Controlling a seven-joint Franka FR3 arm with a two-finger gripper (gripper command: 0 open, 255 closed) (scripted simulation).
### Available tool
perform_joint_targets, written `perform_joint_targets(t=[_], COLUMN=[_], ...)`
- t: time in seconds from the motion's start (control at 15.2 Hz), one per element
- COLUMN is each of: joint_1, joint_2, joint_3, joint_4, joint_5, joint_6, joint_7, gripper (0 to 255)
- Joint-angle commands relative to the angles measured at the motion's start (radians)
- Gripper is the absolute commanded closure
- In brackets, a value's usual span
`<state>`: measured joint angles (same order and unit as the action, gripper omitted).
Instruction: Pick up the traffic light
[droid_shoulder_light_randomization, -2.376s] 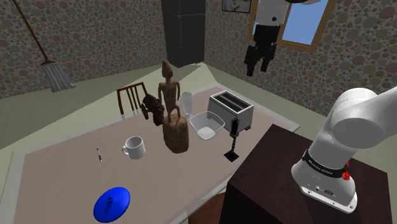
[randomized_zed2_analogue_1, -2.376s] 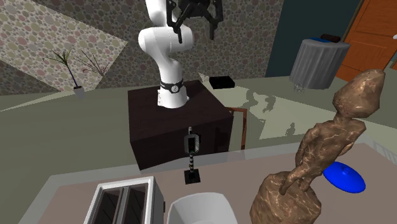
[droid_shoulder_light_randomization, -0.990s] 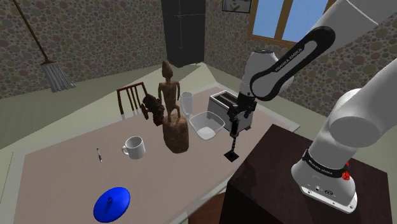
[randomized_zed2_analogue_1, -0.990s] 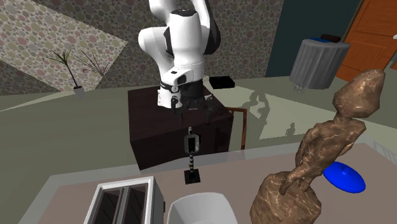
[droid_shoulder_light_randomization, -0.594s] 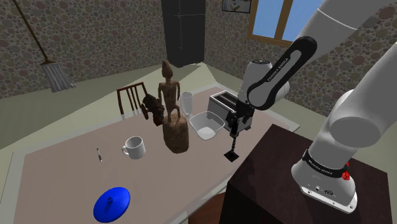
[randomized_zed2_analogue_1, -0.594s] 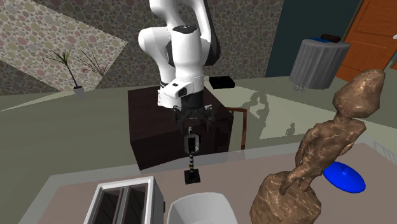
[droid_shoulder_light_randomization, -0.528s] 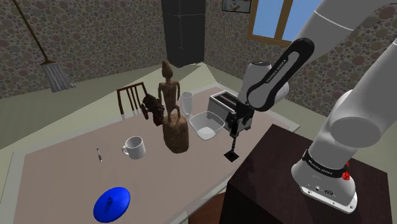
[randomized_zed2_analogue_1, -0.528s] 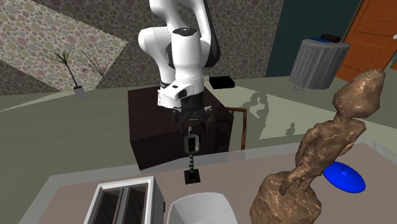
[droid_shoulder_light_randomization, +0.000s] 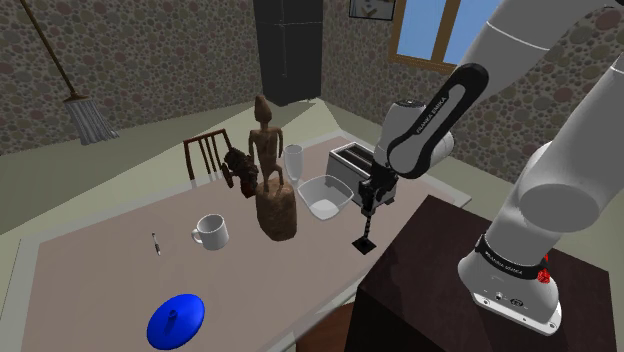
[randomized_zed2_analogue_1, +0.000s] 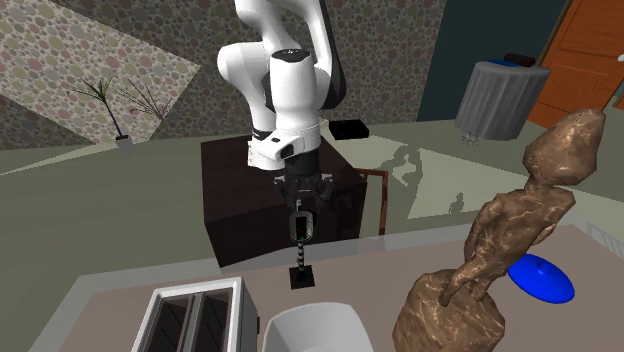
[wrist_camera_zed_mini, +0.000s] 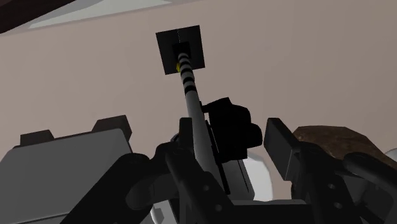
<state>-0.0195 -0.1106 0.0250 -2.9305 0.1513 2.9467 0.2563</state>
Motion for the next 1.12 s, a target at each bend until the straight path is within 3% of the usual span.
perform_joint_targets(t=[0.0, 0.2, 1.06], joint_1=[0.0, -0.001, -0.033], joint_2=[0.001, 0.002, -0.259], joint_3=[0.0, 0.0, 0.016], joint_4=[-0.001, 0.002, 0.017], joint_5=[0.0, -0.001, -0.055], joint_6=[0.0, -0.003, -0.279], joint_7=[0.0, 0.001, 0.045], gripper=[255, 255, 255])
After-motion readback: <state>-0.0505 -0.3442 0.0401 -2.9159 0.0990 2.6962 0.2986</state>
